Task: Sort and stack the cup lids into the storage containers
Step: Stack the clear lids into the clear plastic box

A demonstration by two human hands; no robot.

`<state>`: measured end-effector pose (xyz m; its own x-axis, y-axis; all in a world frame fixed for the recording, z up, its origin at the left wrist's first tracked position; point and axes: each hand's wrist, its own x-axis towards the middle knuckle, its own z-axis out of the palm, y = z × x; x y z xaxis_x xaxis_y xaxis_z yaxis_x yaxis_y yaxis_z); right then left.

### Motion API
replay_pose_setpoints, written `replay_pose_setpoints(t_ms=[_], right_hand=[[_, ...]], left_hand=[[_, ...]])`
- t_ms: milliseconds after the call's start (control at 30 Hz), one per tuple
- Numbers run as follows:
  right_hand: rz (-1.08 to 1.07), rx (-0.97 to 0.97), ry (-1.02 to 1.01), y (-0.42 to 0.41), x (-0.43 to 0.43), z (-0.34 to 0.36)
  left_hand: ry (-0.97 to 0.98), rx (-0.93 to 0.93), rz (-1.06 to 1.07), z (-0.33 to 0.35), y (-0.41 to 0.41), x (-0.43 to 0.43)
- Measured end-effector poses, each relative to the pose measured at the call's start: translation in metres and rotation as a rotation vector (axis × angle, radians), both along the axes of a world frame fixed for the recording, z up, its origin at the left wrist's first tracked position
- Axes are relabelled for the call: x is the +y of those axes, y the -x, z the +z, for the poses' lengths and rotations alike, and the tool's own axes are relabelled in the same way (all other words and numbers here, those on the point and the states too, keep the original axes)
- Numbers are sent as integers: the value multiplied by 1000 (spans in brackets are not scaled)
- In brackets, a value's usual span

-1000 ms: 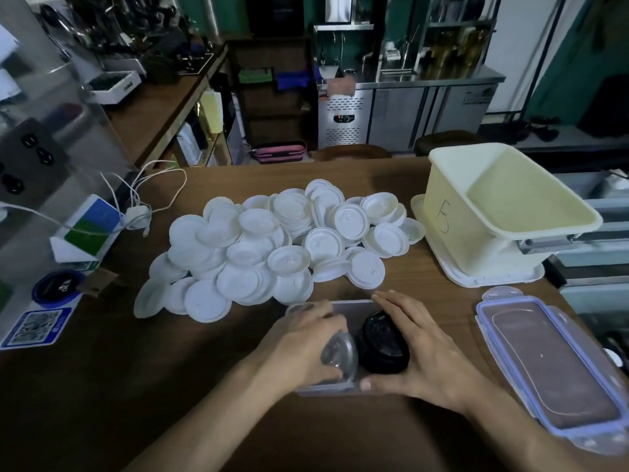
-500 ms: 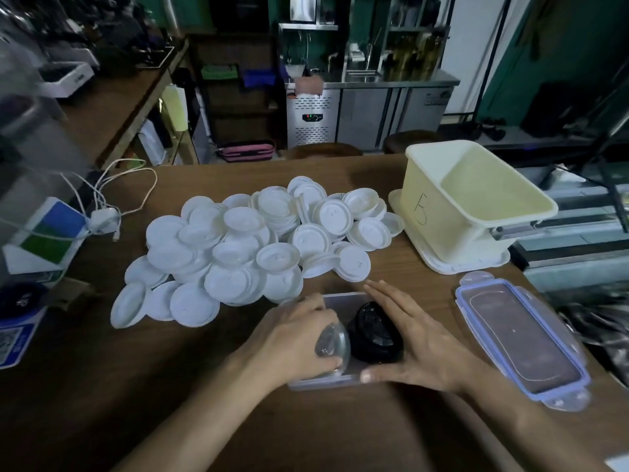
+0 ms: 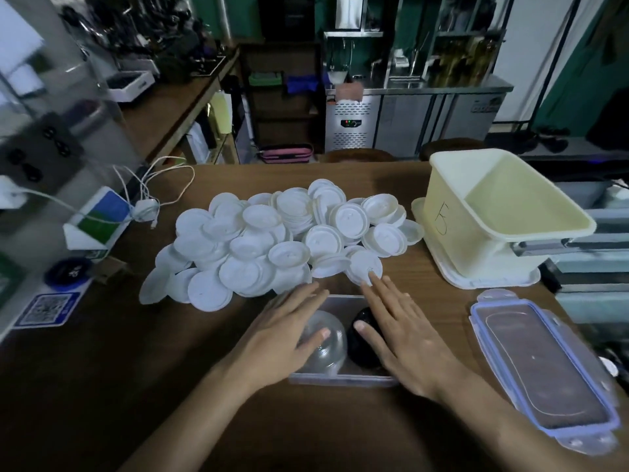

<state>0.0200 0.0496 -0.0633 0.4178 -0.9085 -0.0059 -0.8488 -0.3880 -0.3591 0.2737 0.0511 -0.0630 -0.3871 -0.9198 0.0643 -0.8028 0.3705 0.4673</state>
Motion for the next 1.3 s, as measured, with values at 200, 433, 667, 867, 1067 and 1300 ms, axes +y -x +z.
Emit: replay_pose_setpoints(t_ms=[200,433,667,867,1067,1300], right_hand=[[129,79,34,-8,-14,-8],[300,204,70,-45,-25,-10],[522,99,49,-110,-25,-8],[663,21,36,-202,-20,-1],[723,-92,49,-286,-20,-2],[848,-143,87,-372,-30,-10]], left_hand=[[39,-30,96,-8,1,23],[36,-89,285,-6,-13,59],[-53,-141,439,0,-63,101],[-52,-143,585,5,-135,135],[-21,-124,719,6,-202,157],[71,-148,860,0,-279,163]])
